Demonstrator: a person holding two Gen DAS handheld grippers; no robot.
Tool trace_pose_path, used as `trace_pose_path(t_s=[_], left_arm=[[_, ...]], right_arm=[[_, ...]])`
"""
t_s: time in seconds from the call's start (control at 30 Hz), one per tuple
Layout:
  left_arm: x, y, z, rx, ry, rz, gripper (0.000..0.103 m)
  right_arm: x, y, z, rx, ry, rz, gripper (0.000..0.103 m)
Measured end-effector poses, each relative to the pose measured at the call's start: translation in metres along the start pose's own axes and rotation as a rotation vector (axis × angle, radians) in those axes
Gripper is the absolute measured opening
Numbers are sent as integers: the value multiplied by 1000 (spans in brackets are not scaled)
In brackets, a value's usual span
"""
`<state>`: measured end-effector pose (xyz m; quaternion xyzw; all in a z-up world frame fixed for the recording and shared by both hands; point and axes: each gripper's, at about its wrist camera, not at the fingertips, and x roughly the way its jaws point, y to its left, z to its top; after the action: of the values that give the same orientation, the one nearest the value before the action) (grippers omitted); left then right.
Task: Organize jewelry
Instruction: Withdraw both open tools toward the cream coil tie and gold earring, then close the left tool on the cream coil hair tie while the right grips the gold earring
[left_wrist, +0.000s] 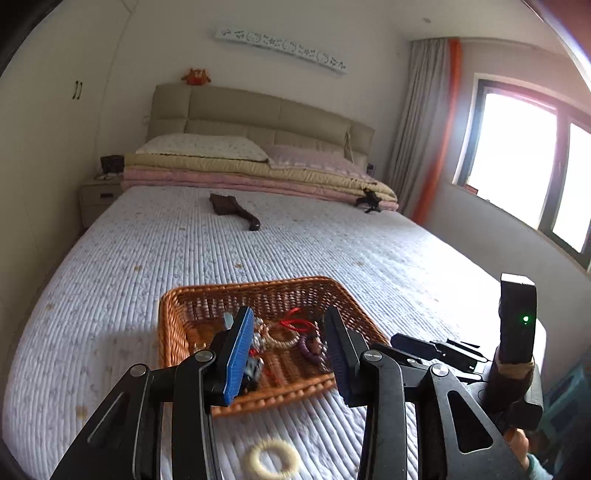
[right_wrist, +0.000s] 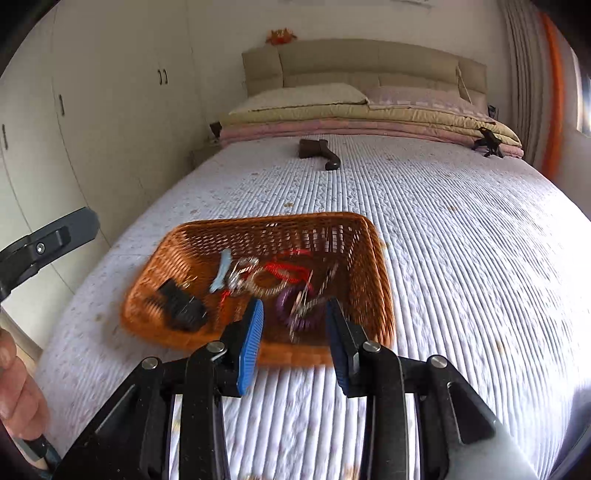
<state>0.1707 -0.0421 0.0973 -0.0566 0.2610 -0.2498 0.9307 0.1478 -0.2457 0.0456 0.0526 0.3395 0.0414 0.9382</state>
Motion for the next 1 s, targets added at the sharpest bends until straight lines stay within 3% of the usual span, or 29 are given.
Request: trace_pose_path(t_s=[0.2,0.53,0.73,1.0], left_arm=[[-33,6,-47,-54,10,6,46],[17,32,-115,-149,194,112,46],[42,36,-129,-190,257,142,46],[61,34,-133,-173,310,187,46]], right_arm=[[-27,8,-51,17,21,9,37],[-20,8,-117,41,119,24,37],[-13,18,-134,6,161,36,37],[0,28,-131,-50,182,-15,37]])
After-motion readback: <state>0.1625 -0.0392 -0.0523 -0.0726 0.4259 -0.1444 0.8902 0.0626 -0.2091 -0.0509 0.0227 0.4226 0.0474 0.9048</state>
